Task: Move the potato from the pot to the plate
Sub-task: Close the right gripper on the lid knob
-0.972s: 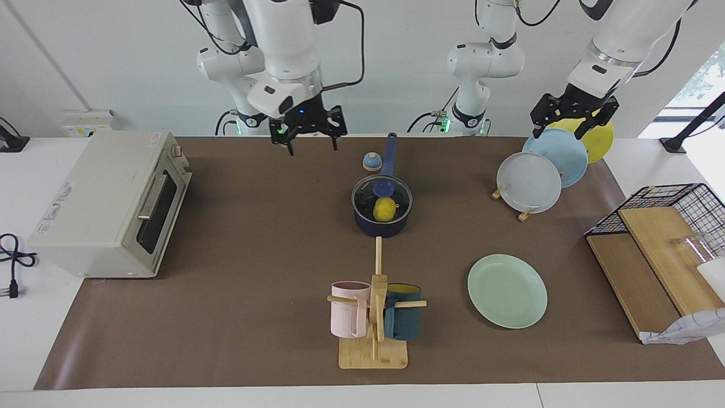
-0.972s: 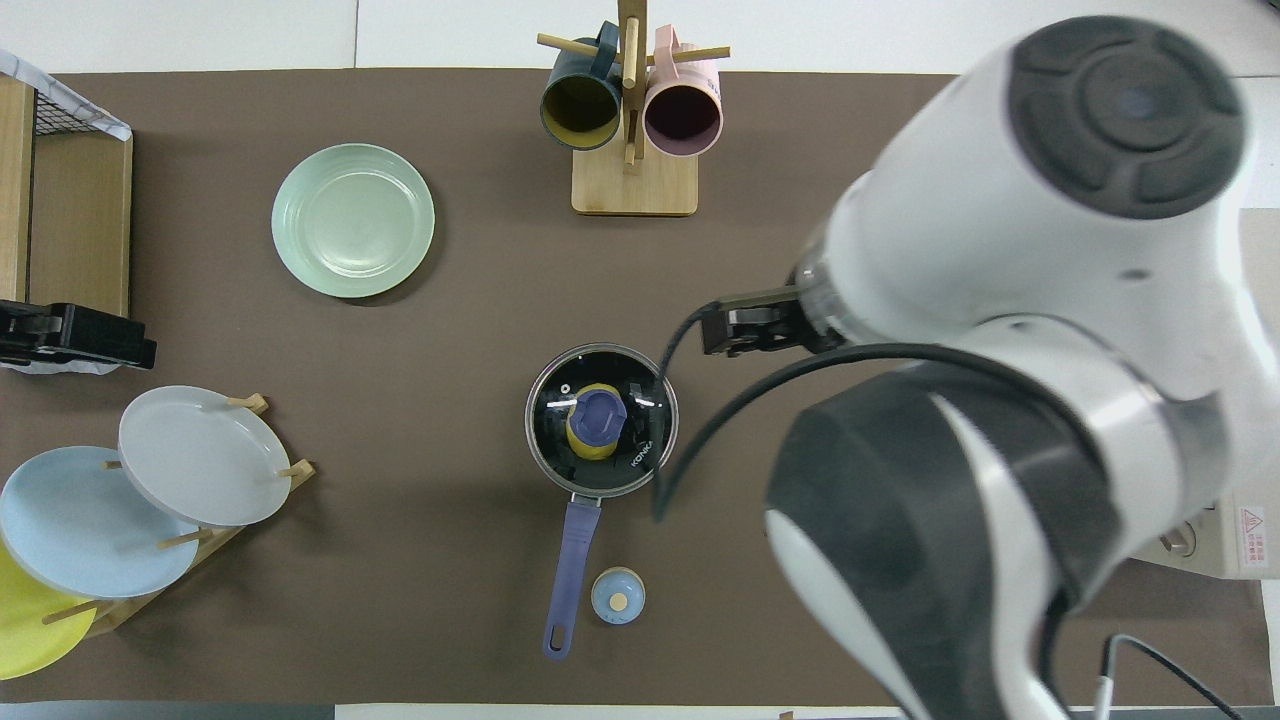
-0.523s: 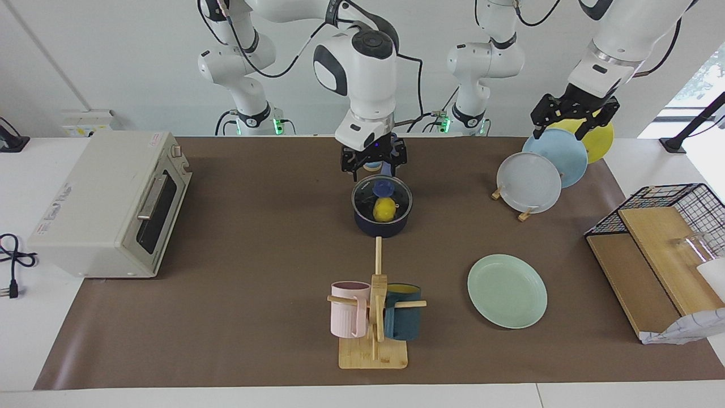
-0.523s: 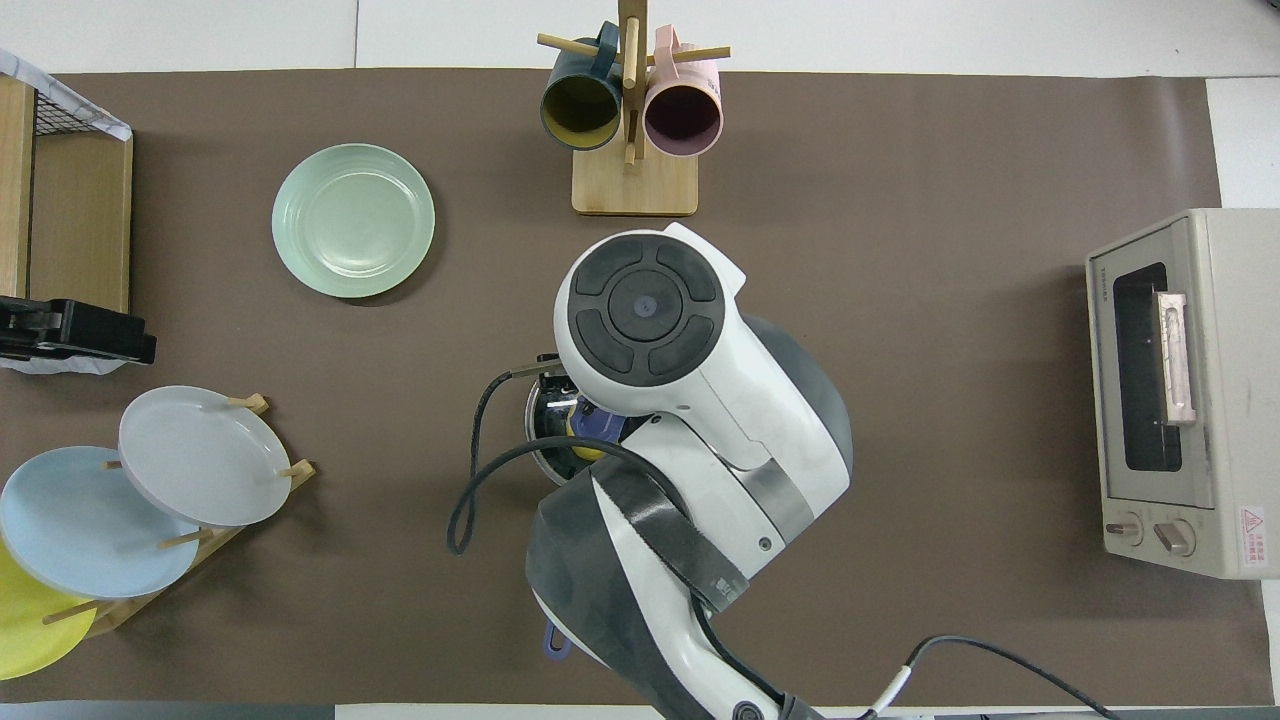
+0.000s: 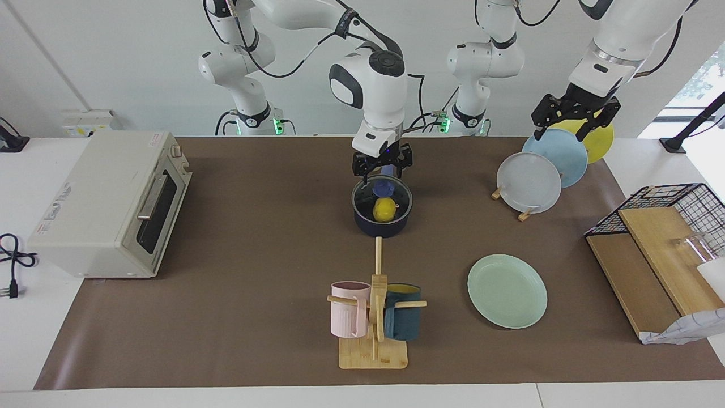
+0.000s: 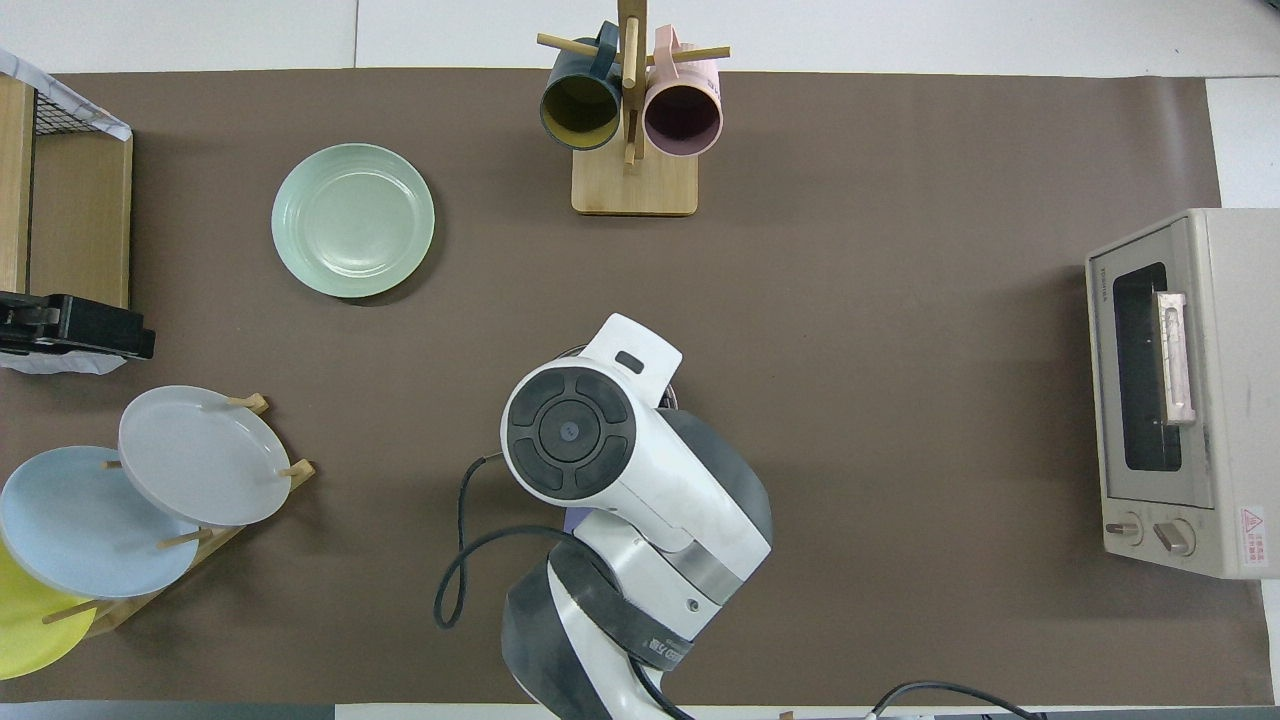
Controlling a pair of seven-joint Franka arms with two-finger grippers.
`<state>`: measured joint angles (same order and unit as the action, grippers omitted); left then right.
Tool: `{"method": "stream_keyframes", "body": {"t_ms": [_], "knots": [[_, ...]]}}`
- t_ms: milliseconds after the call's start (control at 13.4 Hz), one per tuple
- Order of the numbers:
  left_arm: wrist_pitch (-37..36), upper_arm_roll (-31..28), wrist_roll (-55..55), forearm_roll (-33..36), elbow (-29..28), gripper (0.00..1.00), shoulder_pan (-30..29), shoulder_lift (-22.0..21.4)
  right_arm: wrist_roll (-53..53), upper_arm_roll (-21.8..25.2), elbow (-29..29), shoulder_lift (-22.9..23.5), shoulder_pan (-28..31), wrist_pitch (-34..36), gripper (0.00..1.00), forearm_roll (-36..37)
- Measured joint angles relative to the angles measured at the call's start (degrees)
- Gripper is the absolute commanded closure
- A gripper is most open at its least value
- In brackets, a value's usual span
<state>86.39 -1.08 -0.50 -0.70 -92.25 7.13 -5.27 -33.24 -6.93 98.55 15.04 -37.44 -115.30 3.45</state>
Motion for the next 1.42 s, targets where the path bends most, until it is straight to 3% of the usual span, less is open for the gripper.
{"method": "stream_keyframes", "body": {"t_ms": [673,1121,1421], "knots": [[0.1,0.0,0.0,0.0,0.0,0.00,0.0,0.0,0.0,0.5,5.1,-0.1,-0.2,-9.1,0.00,2.5],[0.9,0.0,0.0,0.0,0.0,0.00,0.0,0.0,0.0,0.5,6.0,0.5,0.3,-10.1,0.01,2.5],[1.4,0.0,0.0,0.0,-0.1,0.00,0.0,0.0,0.0,0.4,6.0,0.5,0.2,-10.3,0.19,2.5]]}}
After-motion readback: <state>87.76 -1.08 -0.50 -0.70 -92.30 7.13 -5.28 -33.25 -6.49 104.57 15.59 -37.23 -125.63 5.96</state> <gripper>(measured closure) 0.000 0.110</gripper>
